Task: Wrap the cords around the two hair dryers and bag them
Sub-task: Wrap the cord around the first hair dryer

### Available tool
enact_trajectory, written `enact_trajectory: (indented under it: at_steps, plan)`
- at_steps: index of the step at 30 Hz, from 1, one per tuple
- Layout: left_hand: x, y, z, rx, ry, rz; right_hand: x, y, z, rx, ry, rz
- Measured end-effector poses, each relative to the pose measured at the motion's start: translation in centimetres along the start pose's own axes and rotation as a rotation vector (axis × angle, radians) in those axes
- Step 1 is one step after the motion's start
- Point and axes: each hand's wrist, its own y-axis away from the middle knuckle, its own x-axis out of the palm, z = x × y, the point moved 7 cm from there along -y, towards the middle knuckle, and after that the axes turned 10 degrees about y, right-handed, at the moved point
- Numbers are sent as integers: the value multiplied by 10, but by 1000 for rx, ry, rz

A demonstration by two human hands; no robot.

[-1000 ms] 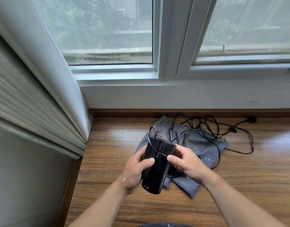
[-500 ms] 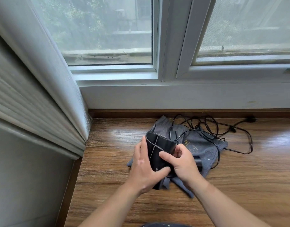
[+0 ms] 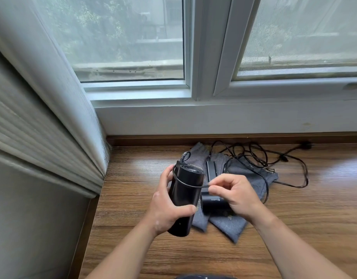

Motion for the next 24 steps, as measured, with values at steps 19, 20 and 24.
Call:
enact_trajectory:
  at_steps: [19,20,24]
  plan:
    - [22,6,-16,21,-32,35,33,5,-15,112,-374,311]
    - [20,7,-16,27,-28,13,32,7,-14,115,-337,306]
    - [13,6,-20,48,29,29,24,8,-8,112,-190,274]
